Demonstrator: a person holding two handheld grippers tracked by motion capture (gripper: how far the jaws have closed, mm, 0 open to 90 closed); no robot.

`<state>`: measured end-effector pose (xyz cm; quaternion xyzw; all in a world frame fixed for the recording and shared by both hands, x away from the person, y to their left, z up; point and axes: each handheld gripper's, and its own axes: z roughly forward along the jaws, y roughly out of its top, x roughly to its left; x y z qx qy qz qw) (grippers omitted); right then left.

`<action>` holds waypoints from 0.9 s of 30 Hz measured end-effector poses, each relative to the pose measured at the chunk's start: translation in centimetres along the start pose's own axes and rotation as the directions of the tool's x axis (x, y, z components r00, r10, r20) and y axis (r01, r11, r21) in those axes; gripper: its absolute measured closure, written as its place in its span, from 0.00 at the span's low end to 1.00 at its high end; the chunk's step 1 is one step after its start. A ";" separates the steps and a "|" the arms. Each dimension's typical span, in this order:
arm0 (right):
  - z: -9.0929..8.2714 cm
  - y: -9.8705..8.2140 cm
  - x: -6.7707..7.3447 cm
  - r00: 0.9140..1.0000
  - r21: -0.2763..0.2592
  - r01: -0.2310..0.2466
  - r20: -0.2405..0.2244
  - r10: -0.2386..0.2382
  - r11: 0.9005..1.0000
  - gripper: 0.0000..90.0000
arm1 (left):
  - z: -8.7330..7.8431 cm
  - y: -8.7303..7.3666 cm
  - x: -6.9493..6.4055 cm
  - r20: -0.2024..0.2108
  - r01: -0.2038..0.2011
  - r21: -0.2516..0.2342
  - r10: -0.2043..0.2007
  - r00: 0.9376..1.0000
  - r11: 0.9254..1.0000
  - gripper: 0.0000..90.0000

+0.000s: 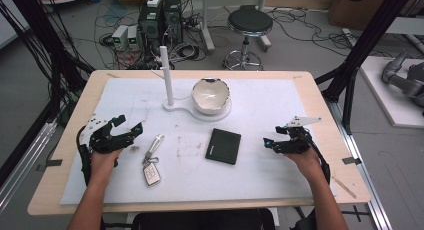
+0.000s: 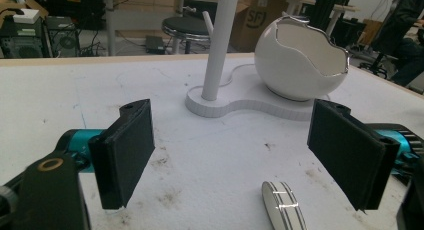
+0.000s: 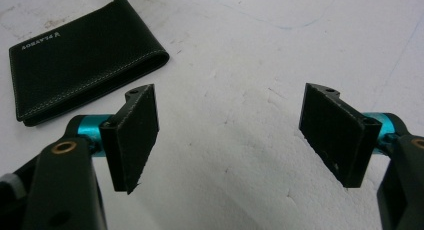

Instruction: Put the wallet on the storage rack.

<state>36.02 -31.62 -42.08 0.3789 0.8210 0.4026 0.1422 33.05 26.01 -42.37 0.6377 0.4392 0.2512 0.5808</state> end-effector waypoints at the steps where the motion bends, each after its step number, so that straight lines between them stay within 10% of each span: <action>1: 0.0 0.0 0.0 1.000 -0.004 0.000 -0.001 0.000 1.000 0.27 | 0.0 0.0 0.0 -0.003 -0.002 0.000 0.002 1.000 1.000 0.21; 14: 0.7 1.5 0.8 0.997 -0.043 0.000 -0.073 -0.003 0.999 0.26 | 0.2 -0.1 0.1 -0.002 0.006 0.005 -0.006 1.000 1.000 0.22; 27: 7.7 5.3 2.7 0.957 0.100 0.144 -0.269 -0.113 0.984 0.24 | 0.6 -0.1 0.0 0.007 0.008 0.008 -0.008 1.000 1.000 0.22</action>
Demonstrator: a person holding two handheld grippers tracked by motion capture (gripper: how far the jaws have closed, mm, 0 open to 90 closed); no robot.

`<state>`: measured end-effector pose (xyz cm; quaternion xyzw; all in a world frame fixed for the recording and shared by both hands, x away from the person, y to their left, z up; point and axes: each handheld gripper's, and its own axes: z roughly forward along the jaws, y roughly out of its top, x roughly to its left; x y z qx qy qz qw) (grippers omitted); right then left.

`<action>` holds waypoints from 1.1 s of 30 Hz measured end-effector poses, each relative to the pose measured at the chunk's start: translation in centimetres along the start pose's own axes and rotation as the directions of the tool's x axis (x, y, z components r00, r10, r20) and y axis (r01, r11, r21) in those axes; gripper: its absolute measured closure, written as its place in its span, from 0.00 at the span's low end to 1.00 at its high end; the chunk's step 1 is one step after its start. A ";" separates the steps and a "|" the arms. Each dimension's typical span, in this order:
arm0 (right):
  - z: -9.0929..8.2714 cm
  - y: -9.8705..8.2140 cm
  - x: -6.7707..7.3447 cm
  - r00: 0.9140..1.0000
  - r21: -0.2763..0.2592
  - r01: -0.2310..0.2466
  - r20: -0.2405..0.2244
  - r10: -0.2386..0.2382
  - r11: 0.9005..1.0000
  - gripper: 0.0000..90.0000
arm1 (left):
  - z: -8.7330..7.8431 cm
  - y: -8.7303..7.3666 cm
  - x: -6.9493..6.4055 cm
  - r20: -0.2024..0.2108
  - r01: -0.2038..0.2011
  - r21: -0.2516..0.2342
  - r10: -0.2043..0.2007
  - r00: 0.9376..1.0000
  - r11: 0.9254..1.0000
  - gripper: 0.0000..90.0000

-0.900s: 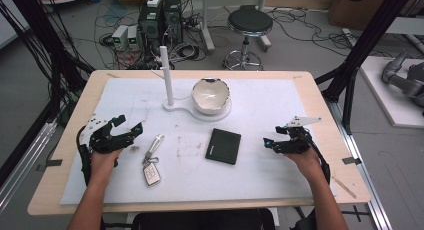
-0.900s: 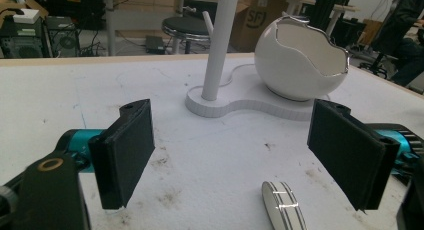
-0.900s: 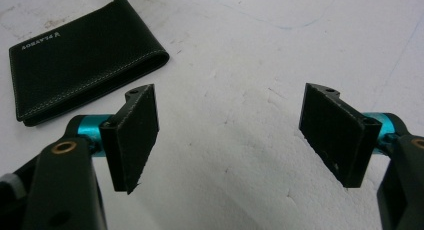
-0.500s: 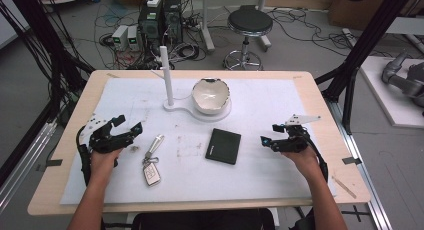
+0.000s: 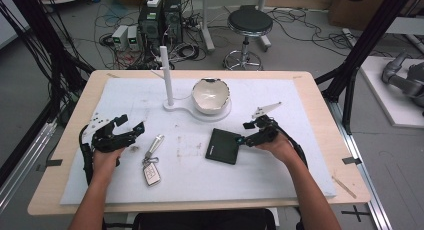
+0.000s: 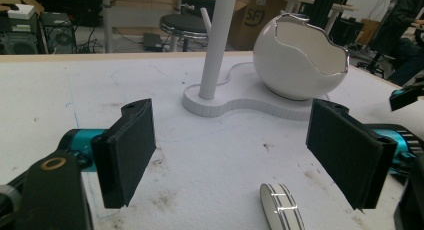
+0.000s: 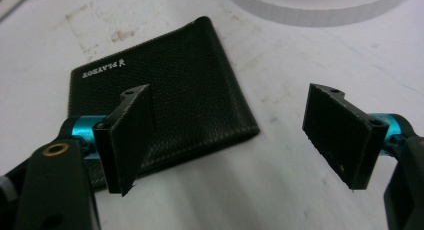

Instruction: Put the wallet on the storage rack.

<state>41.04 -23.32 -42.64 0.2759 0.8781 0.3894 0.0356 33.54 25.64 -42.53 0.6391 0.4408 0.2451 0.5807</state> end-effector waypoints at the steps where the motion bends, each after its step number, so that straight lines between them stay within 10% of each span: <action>1: 0.7 0.1 0.0 1.000 0.008 0.008 -0.011 -0.008 1.000 0.24 | 0.0 0.0 0.0 0.000 0.003 0.001 -0.003 1.000 1.000 0.22; 13: 1.1 -0.2 -1.6 0.990 0.053 -0.065 -0.124 0.071 0.996 0.80 | 0.1 0.0 -0.1 0.004 -0.003 0.011 0.003 1.000 1.000 0.23; 19: 0.3 0.0 -1.3 0.991 0.021 -0.049 -0.123 0.051 0.999 0.87 | 0.0 0.0 0.0 0.003 0.000 0.011 0.000 1.000 1.000 0.23; 27: -2.8 1.5 0.5 0.997 -0.118 0.075 0.003 -0.076 0.990 0.88 | 0.0 0.0 0.0 0.001 0.007 0.007 -0.007 1.000 1.000 0.23; 33: -4.8 2.5 2.4 0.965 -0.163 0.235 0.156 -0.210 0.958 0.88 | -0.1 0.0 -0.1 0.002 0.003 0.008 -0.003 1.000 1.000 0.23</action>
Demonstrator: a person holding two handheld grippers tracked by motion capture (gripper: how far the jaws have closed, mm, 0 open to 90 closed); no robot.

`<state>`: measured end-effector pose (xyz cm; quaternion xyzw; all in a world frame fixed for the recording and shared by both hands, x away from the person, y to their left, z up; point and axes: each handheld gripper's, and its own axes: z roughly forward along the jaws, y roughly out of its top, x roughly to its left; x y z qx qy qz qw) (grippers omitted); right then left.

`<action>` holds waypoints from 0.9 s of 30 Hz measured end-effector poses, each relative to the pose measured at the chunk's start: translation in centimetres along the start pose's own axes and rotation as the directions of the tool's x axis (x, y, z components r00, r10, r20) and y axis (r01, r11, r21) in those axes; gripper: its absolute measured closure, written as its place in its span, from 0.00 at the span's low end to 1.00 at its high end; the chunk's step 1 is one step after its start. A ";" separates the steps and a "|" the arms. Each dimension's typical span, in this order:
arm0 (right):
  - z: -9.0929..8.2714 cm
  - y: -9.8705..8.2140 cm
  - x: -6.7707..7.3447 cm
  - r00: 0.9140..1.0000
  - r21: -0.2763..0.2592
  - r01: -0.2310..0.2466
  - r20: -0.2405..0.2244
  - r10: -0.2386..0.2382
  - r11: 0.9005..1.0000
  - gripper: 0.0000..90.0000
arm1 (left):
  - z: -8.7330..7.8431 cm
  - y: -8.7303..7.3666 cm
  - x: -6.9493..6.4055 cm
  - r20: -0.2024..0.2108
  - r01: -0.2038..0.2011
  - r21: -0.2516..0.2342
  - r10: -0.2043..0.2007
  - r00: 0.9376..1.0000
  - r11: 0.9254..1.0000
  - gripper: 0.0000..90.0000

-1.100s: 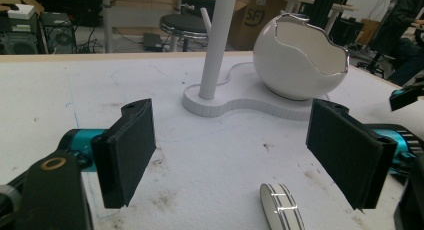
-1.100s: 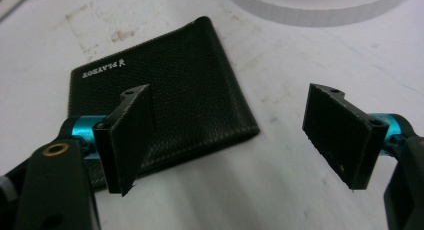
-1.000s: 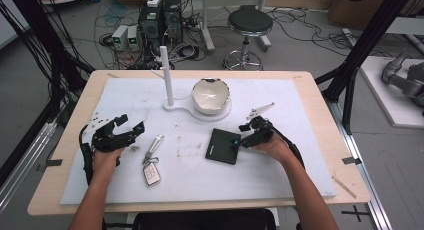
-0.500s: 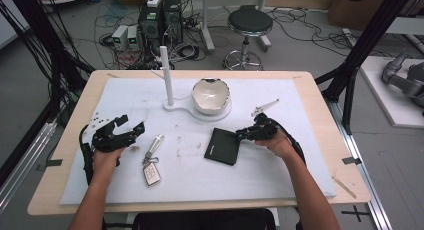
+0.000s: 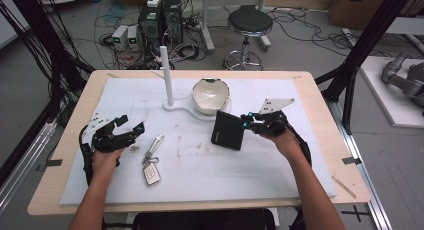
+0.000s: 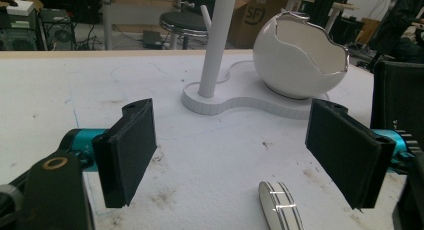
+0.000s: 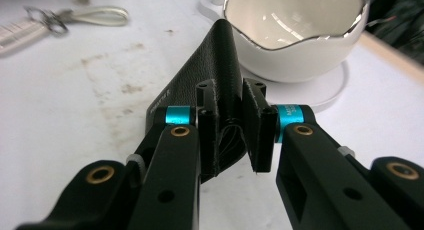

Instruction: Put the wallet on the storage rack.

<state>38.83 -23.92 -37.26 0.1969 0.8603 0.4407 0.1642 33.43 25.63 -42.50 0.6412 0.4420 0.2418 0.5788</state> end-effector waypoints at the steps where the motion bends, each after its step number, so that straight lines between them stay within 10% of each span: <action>1: -0.1 0.1 0.3 1.000 0.006 0.017 0.008 -0.017 1.000 0.88 | 0.0 0.0 0.0 -0.002 -0.001 0.000 0.001 1.000 1.000 0.23; 21: -0.4 0.7 2.3 0.982 -0.045 0.022 -0.186 -0.030 0.999 0.71 | -0.1 0.0 0.0 0.002 -0.001 -0.002 0.001 1.000 1.000 0.23; 23: -0.2 0.9 2.4 0.995 -0.067 0.005 -0.103 -0.012 0.998 0.50 | 0.0 0.0 0.0 0.001 -0.001 -0.003 0.001 1.000 1.000 0.23; 27: 1.6 0.4 1.7 0.996 0.027 -0.030 -0.085 0.032 0.999 0.46 | 0.0 0.0 -0.1 0.004 0.000 0.002 0.000 1.000 1.000 0.23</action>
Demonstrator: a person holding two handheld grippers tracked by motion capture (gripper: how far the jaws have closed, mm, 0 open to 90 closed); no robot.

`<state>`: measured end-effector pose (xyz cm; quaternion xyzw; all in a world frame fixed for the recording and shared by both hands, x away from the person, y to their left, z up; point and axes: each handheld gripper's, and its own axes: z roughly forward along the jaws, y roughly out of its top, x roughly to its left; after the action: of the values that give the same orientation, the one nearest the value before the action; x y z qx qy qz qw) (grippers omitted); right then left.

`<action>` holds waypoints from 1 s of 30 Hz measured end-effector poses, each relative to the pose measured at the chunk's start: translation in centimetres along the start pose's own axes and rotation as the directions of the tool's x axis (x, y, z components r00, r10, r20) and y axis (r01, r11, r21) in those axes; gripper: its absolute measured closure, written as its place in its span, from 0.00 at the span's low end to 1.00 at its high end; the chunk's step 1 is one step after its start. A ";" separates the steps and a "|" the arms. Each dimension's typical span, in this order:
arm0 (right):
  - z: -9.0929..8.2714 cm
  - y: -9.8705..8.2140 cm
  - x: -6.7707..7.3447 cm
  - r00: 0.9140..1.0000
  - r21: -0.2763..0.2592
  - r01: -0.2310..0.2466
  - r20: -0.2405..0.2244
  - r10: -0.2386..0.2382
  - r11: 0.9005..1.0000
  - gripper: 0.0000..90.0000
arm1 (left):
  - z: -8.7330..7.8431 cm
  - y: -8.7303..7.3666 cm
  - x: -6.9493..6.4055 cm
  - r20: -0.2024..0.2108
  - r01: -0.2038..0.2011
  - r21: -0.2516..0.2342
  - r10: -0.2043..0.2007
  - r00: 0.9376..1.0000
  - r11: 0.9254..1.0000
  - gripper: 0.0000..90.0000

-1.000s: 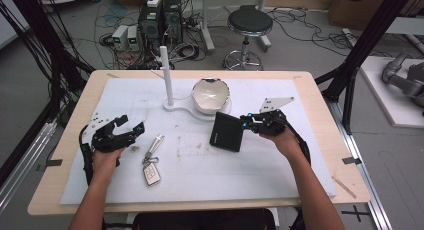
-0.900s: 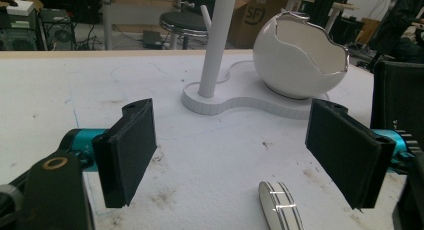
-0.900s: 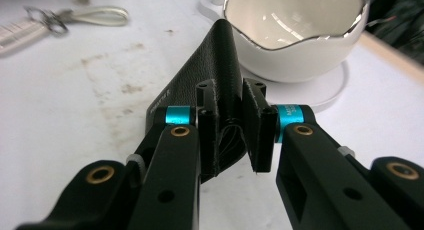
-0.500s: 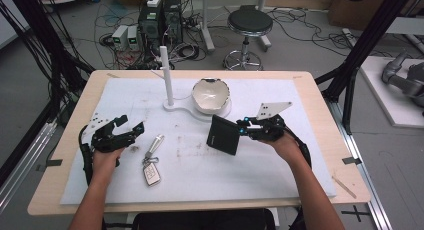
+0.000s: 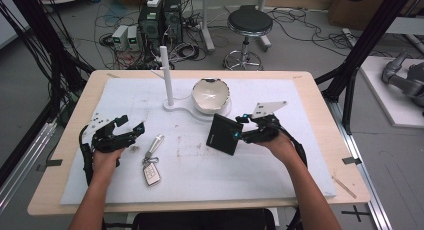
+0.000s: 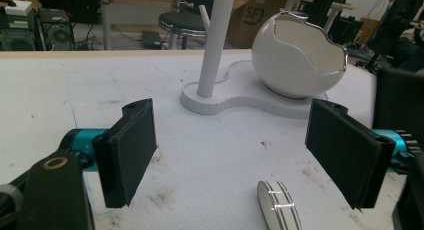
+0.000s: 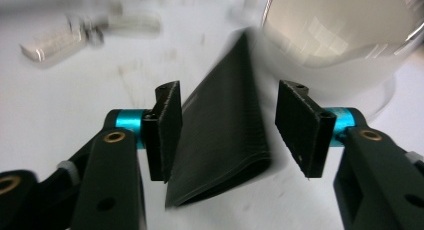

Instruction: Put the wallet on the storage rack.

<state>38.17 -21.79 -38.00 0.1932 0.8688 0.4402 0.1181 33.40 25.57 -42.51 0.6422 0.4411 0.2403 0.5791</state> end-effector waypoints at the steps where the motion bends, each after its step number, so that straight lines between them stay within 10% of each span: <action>1: 0.7 -0.3 -0.2 1.000 0.056 -0.019 -0.010 0.019 0.998 0.61 | 0.0 0.0 0.0 0.001 0.002 0.000 -0.002 1.000 1.000 0.23; 3: 1.6 -0.6 -0.5 0.994 0.116 -0.002 -0.110 0.014 0.993 0.88 | -0.1 0.0 0.1 -0.008 -0.002 -0.002 0.002 1.000 1.000 0.23; 6: 2.4 -0.5 0.1 0.991 0.117 0.038 -0.130 -0.022 0.992 0.94 | -0.1 0.0 0.2 -0.011 0.007 -0.001 -0.007 1.000 1.000 0.23; 8: 2.9 -0.7 -0.1 0.991 0.145 -0.030 -0.125 0.048 0.989 0.66 | -0.2 0.0 0.1 -0.003 0.000 0.002 0.000 1.000 1.000 0.23; 10: 3.4 -1.4 -0.6 0.978 0.191 -0.147 -0.121 0.172 0.971 0.60 | -0.1 0.0 0.0 0.006 -0.003 0.005 0.003 1.000 1.000 0.23; 17: 4.8 -2.9 0.3 0.946 0.227 -0.310 -0.019 0.323 0.923 0.38 | 0.1 0.1 -0.4 0.025 -0.005 0.002 0.005 1.000 1.000 0.24; 22: 6.1 -2.3 1.7 0.944 0.257 -0.317 -0.005 0.329 0.913 0.40 | 0.1 0.1 -0.5 0.025 -0.007 0.001 0.007 1.000 1.000 0.24; 24: 6.1 -2.2 1.7 0.945 0.267 -0.306 -0.028 0.325 0.914 0.60 | 0.2 0.1 -0.6 0.028 -0.009 0.004 0.009 1.000 1.000 0.24; 27: 6.1 -2.1 1.8 0.923 0.287 -0.344 -0.071 0.378 0.894 0.74 | 0.4 0.1 -0.8 0.032 -0.015 0.009 0.014 0.999 1.000 0.24; 30: 6.0 -2.4 1.0 0.883 0.281 -0.414 -0.105 0.457 0.866 0.89 | 0.6 0.1 -1.2 0.043 -0.022 0.012 0.022 0.999 1.000 0.25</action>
<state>38.93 -18.32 -43.48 0.3604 0.8577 0.3571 -0.0834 33.33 24.29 -42.31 0.6556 0.4231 0.2301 0.5816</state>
